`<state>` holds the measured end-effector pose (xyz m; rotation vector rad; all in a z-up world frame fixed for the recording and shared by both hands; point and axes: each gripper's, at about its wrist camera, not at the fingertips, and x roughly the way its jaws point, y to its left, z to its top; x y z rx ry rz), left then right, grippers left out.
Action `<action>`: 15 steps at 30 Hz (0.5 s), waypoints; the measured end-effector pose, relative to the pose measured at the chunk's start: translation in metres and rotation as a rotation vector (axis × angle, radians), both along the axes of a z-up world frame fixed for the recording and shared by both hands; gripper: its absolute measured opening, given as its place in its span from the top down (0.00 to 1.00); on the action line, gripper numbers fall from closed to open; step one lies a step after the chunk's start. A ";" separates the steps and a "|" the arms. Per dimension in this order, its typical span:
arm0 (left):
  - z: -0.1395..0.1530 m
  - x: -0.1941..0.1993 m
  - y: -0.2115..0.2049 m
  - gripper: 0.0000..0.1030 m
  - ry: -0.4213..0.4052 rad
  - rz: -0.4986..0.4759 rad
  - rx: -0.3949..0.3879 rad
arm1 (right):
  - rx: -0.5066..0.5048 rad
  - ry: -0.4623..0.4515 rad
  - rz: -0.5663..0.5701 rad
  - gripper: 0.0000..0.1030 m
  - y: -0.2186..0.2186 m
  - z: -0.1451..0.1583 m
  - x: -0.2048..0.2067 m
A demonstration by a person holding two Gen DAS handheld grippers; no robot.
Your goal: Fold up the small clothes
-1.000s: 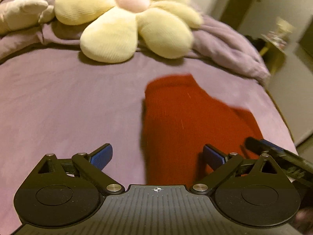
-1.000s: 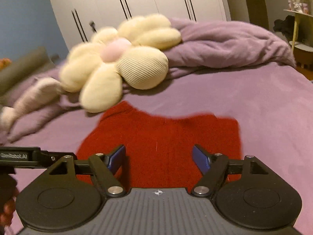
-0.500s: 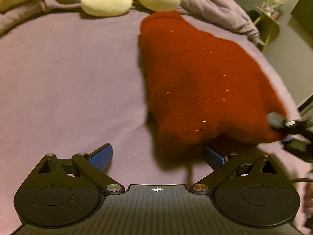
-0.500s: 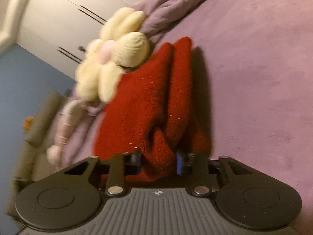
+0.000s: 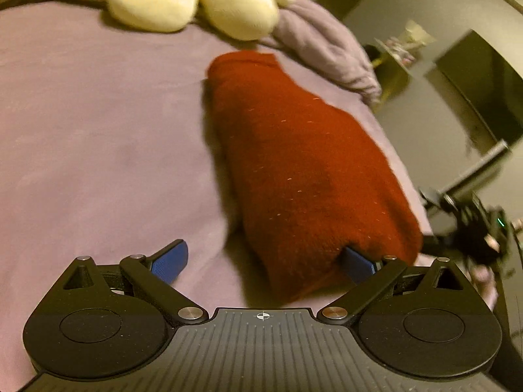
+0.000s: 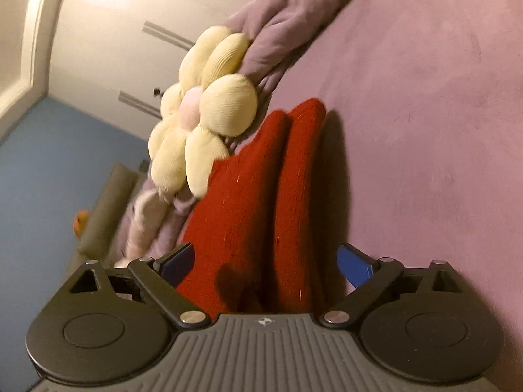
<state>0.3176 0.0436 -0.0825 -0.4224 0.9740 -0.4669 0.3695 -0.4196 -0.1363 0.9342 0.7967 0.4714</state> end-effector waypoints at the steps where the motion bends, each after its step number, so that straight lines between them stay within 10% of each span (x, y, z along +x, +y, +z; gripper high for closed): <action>1: 0.003 -0.004 0.004 0.01 -0.027 -0.018 -0.002 | -0.001 0.000 -0.002 0.08 -0.002 -0.002 0.004; 7: -0.016 0.019 0.036 0.02 0.046 0.178 -0.224 | -0.018 0.015 0.047 0.08 0.006 -0.017 0.030; 15: -0.051 0.075 0.001 0.04 0.141 0.142 -0.359 | 0.080 0.020 0.087 0.18 0.018 -0.035 0.055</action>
